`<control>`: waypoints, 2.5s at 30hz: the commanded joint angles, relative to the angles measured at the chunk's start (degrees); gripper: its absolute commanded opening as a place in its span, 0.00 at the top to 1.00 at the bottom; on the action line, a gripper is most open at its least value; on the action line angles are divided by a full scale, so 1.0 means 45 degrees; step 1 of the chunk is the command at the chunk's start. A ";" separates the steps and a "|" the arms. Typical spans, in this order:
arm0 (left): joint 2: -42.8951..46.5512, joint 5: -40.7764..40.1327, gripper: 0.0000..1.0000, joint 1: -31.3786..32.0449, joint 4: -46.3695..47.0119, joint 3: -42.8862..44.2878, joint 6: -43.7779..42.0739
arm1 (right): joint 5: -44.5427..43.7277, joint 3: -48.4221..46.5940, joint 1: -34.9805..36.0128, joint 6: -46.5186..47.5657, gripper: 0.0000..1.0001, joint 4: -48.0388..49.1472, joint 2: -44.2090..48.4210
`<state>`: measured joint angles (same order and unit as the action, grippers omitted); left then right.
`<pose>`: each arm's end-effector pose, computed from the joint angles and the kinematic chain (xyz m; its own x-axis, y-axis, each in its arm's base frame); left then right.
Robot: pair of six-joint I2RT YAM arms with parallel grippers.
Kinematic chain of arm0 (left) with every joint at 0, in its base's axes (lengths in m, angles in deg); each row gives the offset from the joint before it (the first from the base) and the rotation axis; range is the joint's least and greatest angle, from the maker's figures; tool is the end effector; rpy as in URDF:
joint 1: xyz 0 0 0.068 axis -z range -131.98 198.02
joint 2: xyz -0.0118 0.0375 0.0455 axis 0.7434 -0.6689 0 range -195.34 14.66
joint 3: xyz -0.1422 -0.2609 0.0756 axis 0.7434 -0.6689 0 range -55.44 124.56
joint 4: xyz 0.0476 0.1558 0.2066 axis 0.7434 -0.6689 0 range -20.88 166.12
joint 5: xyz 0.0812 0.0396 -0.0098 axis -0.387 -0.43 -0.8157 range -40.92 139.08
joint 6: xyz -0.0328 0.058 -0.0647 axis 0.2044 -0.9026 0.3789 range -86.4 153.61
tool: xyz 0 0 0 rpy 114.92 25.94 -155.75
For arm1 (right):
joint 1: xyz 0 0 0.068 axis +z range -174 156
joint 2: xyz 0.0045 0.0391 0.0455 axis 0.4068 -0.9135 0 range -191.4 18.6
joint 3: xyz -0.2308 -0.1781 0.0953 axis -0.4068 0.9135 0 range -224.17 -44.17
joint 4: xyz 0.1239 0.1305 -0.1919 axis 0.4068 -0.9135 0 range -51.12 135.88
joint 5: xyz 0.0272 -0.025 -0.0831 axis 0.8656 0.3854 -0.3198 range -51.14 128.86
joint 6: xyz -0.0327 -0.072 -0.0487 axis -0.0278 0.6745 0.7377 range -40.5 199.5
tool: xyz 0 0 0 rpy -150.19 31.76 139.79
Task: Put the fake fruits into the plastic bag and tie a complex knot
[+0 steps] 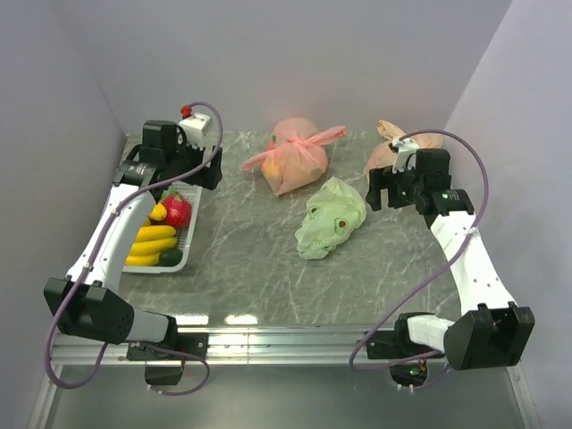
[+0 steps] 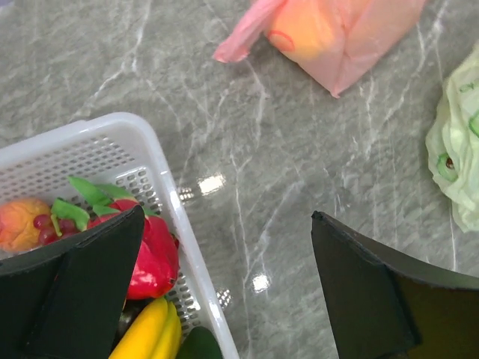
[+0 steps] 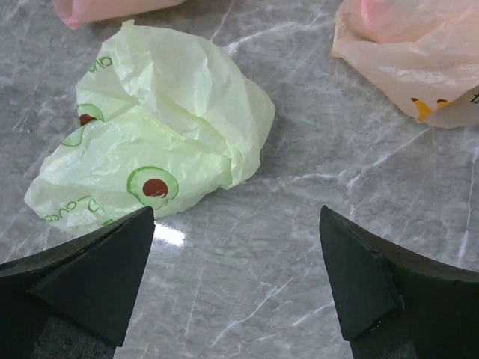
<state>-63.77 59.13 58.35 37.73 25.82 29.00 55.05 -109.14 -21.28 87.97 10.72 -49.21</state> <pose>0.3226 -0.0736 0.3874 -0.5450 0.1797 -0.8189 0.3611 0.9318 -0.0358 0.2767 0.0365 0.3430 -0.5692 -0.1686 -0.8047 -0.3527 0.9342 0.0538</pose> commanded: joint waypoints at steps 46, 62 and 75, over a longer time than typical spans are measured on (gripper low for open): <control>-0.1788 0.7965 0.01 0.0829 0.2846 -0.1551 0.0359 | 0.5758 -0.4763 0.2208 0.3941 1.00 -0.1505 -0.7123; -0.5282 0.6323 0.01 0.4305 0.8020 -0.1808 0.2367 | 0.6210 -0.2477 0.2462 0.2065 0.85 0.0390 -0.4249; -0.7067 0.7845 0.95 0.4776 0.9021 0.0381 0.4500 | 0.5384 -0.0876 -0.0308 -0.3949 0.20 0.0803 -0.1961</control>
<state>-99.92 88.11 80.22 74.95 23.30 47.84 79.75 -114.32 -18.94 80.32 13.59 -58.44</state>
